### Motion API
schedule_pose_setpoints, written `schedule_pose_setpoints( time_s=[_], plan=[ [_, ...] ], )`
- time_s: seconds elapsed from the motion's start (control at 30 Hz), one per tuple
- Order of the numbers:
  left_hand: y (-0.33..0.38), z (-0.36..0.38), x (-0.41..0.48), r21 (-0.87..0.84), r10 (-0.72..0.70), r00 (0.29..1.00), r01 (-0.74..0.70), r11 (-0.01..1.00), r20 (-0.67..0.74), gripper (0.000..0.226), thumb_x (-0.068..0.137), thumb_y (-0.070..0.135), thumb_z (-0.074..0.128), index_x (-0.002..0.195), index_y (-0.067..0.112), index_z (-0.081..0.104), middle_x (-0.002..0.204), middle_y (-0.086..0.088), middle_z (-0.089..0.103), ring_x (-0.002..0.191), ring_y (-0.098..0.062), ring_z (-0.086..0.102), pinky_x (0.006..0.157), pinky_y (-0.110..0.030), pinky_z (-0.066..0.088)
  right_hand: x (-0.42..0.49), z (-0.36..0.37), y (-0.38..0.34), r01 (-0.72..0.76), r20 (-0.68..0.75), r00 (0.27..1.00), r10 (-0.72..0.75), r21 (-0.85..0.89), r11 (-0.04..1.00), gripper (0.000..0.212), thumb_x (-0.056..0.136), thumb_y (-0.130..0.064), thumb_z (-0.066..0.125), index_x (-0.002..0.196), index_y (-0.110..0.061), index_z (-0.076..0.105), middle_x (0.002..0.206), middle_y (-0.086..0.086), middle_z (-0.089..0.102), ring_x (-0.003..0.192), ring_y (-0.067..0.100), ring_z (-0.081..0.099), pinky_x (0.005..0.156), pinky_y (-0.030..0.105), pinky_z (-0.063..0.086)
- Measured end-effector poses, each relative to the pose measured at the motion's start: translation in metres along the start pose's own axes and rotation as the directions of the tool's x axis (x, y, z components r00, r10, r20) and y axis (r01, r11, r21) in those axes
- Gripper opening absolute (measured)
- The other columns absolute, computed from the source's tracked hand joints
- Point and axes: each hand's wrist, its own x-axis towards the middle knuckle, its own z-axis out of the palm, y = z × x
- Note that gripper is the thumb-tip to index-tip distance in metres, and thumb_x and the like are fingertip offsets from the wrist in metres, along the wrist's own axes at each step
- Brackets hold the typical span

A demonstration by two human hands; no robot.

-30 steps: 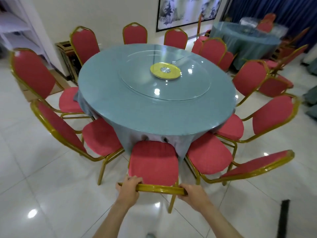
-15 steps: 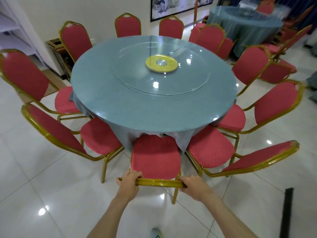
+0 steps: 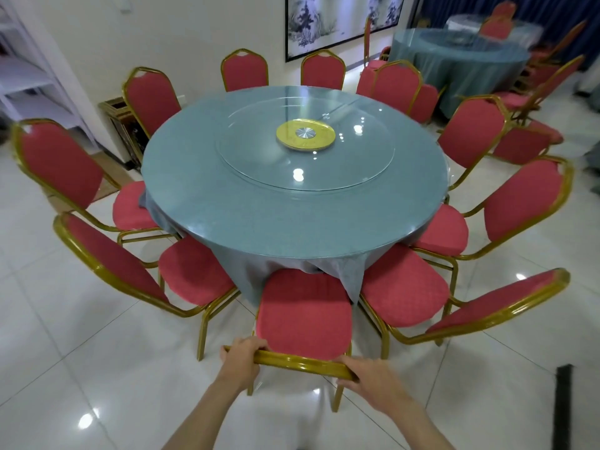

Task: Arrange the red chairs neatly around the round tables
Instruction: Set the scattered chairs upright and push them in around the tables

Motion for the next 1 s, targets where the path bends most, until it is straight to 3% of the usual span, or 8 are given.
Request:
schedule_pose_setpoints(
  time_s=[0.13,0.27,0.37,0.5,0.63,0.77,0.93,1.0],
  plan=[
    [0.024,-0.003,0.009,0.044,-0.015,1.000,0.014,0.999,0.027,0.042,0.086,0.003,0.057,0.080,0.043,0.067,0.081,0.015,0.060,0.101,-0.014,0.058,0.105,-0.060,0.037,0.011,-0.015,0.012,-0.082,0.023,0.997,0.080,0.066,0.994,0.033,0.094,-0.057,0.062,0.124,-0.047,0.053,0.102,-0.023,0.067,0.090,-0.002,0.064,0.081,0.024,0.054],
    [0.040,-0.012,0.013,0.157,-0.012,0.998,0.003,0.988,0.056,0.032,0.093,0.009,0.058,0.104,0.035,0.073,0.090,0.013,0.053,0.113,-0.017,0.059,0.121,-0.064,0.014,0.020,-0.013,0.019,-0.142,0.053,0.989,0.137,0.117,0.983,0.030,0.093,-0.047,0.069,0.116,-0.049,0.050,0.101,-0.023,0.063,0.093,0.002,0.064,0.082,0.034,0.057],
    [0.021,-0.010,0.010,0.026,0.078,0.996,-0.078,0.997,0.035,0.040,0.083,0.000,0.058,0.099,0.033,0.073,0.087,0.014,0.060,0.100,-0.018,0.063,0.114,-0.056,0.036,0.018,-0.007,0.012,-0.184,0.016,0.983,0.183,0.108,0.977,0.033,0.092,-0.047,0.070,0.118,-0.047,0.050,0.104,-0.025,0.059,0.095,0.001,0.061,0.083,0.028,0.055],
    [-0.012,-0.026,-0.006,-0.251,0.167,0.983,-0.182,0.951,-0.079,0.041,0.083,0.002,0.069,0.105,0.037,0.073,0.098,0.015,0.071,0.093,-0.004,0.063,0.087,-0.023,0.052,0.024,-0.010,-0.014,-0.284,-0.037,0.956,0.290,0.116,0.952,0.026,0.090,-0.048,0.071,0.112,-0.040,0.061,0.099,-0.021,0.063,0.090,0.002,0.060,0.081,0.024,0.051],
    [-0.058,-0.071,-0.030,-0.433,0.113,0.991,-0.132,0.892,-0.069,0.032,0.090,0.004,0.066,0.107,0.030,0.075,0.103,0.021,0.070,0.102,0.003,0.062,0.083,-0.005,0.045,0.053,-0.024,-0.072,-0.223,0.002,0.975,0.223,0.090,0.971,0.020,0.084,-0.046,0.069,0.101,-0.040,0.063,0.091,-0.021,0.065,0.086,0.000,0.062,0.079,0.028,0.053],
    [-0.132,-0.119,-0.061,-0.494,0.052,0.995,-0.088,0.865,-0.085,0.037,0.092,-0.001,0.064,0.102,0.034,0.072,0.101,0.016,0.071,0.098,-0.001,0.066,0.089,-0.013,0.051,0.094,-0.029,-0.159,-0.084,0.022,0.996,0.083,0.067,0.994,0.024,0.083,-0.052,0.064,0.105,-0.042,0.065,0.094,-0.025,0.064,0.088,-0.002,0.062,0.081,0.023,0.053],
    [-0.230,-0.184,-0.098,-0.510,0.008,0.990,-0.079,0.856,-0.140,0.035,0.093,-0.001,0.061,0.096,0.032,0.074,0.095,0.010,0.074,0.089,-0.005,0.070,0.087,-0.024,0.057,0.145,-0.020,-0.273,-0.046,-0.054,0.996,0.065,0.296,0.954,0.012,0.092,-0.033,0.070,0.103,-0.038,0.073,0.096,-0.024,0.074,0.091,-0.007,0.068,0.084,0.020,0.056],
    [-0.255,-0.207,-0.106,-0.522,-0.015,0.977,-0.101,0.847,-0.213,0.035,0.091,-0.004,0.062,0.094,0.029,0.074,0.097,0.006,0.075,0.091,-0.004,0.069,0.084,-0.016,0.054,0.161,-0.017,-0.317,-0.045,-0.103,0.990,0.097,0.416,0.908,0.015,0.094,-0.023,0.070,0.097,-0.037,0.074,0.091,-0.020,0.076,0.088,-0.002,0.070,0.081,0.020,0.056]
  ],
)
